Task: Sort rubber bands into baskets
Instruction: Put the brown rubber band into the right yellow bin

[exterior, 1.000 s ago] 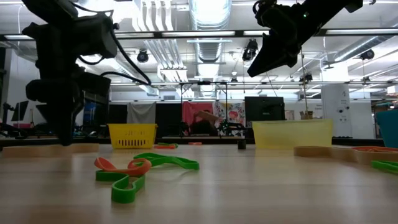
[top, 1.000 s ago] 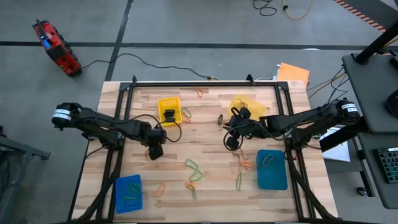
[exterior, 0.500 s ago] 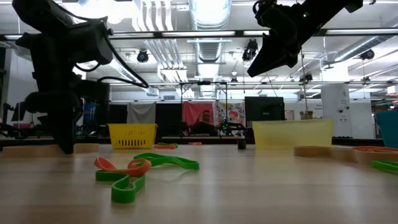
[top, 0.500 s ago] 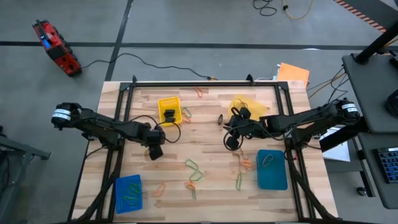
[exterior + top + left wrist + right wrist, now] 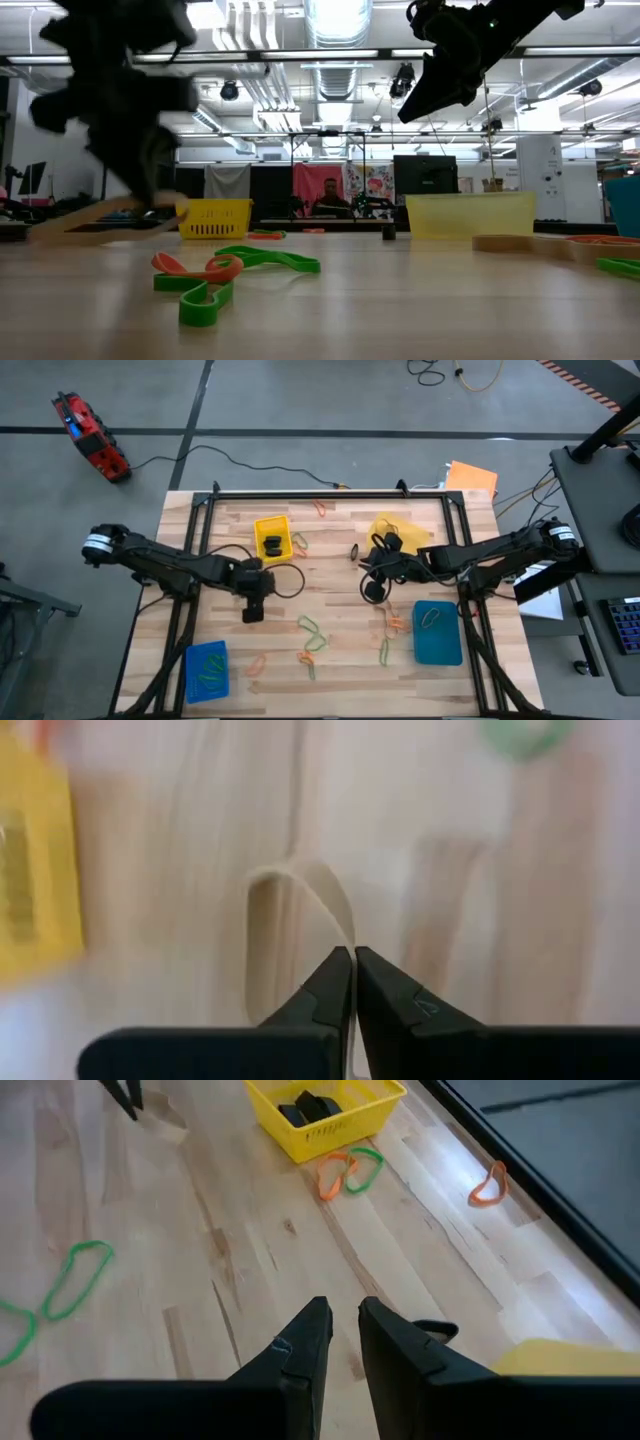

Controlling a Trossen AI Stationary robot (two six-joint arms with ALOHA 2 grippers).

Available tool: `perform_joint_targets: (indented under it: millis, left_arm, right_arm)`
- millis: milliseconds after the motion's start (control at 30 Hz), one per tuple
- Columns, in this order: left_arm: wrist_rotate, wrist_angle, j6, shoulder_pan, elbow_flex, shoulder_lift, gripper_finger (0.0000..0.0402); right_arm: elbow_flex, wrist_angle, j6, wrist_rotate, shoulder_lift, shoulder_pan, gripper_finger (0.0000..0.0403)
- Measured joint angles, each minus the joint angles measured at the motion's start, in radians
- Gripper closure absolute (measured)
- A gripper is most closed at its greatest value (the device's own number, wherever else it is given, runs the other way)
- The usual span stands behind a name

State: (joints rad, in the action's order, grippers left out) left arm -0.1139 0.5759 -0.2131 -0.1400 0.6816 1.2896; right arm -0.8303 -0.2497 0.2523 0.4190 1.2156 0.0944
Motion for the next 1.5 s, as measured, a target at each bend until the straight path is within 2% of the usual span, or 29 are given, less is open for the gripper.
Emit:
perform_joint_targets:
  millis: [200, 367, 533, 733, 900, 1100, 1300, 1500]
  left_arm:
    - [0.0, -0.032, 0.19, -0.01, 0.151, -0.002, 0.0401]
    - [0.0, -0.054, 0.305, -0.01, 0.26, -0.002, 0.0401]
    - [0.0, -0.056, 0.343, -0.009, 0.328, 0.0, 0.0401]
    - [-0.015, -0.085, 0.316, -0.006, 0.339, 0.0, 0.0401]
    - [-0.102, -0.09, 0.231, -0.001, 0.338, 0.001, 0.0402]
    - [-0.175, -0.089, 0.18, 0.001, 0.338, 0.001, 0.0402]
    - [-0.175, -0.09, 0.177, 0.0, 0.338, 0.001, 0.0402]
    - [-0.175, -0.089, 0.177, -0.001, 0.337, 0.001, 0.0402]
  right_arm:
    - [0.0, 0.113, -0.184, 0.0, 0.021, 0.016, 0.0349]
    - [0.001, 0.334, -0.428, -0.002, 0.095, 0.048, 0.0349]
    - [0.001, 0.534, -0.547, -0.049, 0.173, 0.071, 0.0336]
    - [-0.063, 0.575, -0.467, -0.11, 0.239, 0.069, 0.0271]
    - [-0.157, 0.566, -0.374, -0.113, 0.326, 0.069, 0.0207]
    - [-0.279, 0.497, -0.329, -0.113, 0.437, 0.069, 0.016]
    - [-0.396, 0.418, -0.299, -0.105, 0.531, 0.057, 0.0145]
    - [-0.446, 0.394, -0.247, -0.105, 0.572, 0.029, 0.0166]
